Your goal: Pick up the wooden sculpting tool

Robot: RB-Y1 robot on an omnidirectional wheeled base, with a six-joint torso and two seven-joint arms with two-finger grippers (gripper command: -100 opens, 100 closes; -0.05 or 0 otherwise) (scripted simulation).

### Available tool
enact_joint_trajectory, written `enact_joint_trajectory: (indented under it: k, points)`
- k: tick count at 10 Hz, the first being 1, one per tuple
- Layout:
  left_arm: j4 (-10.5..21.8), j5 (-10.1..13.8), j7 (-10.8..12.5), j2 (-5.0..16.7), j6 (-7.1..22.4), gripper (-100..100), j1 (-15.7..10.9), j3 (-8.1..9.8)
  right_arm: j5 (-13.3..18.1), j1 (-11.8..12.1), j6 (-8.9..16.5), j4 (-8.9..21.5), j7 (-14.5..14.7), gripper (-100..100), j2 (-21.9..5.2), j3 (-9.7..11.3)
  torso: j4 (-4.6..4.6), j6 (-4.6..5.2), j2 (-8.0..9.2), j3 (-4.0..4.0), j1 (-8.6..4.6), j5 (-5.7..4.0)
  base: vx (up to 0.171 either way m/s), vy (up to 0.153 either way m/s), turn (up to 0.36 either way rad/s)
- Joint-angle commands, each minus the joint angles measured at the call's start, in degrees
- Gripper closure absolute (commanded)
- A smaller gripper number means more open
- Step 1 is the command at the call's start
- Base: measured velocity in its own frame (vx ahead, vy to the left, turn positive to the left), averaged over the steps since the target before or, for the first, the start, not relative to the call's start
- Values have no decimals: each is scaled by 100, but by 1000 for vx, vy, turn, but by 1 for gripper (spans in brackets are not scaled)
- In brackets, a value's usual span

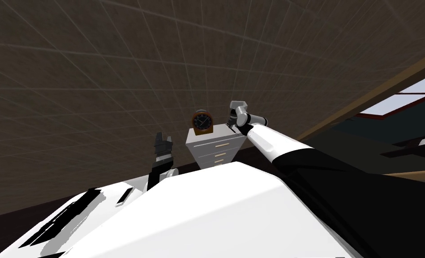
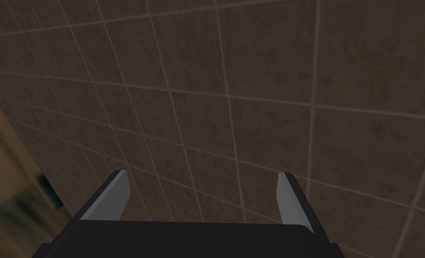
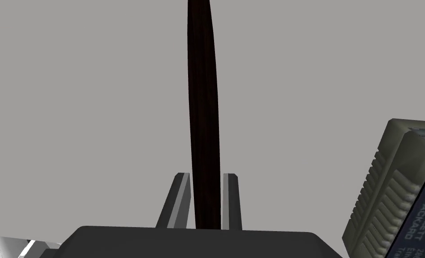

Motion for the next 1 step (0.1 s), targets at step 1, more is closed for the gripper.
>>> enact_joint_trajectory:
  k: [1]
  points:
    - [0, 0, 0, 0, 0, 0, 0, 0, 0, 0, 0, 0, 0, 0, 0, 0, 0, 0, 0, 0, 0, 0, 0, 0, 0]
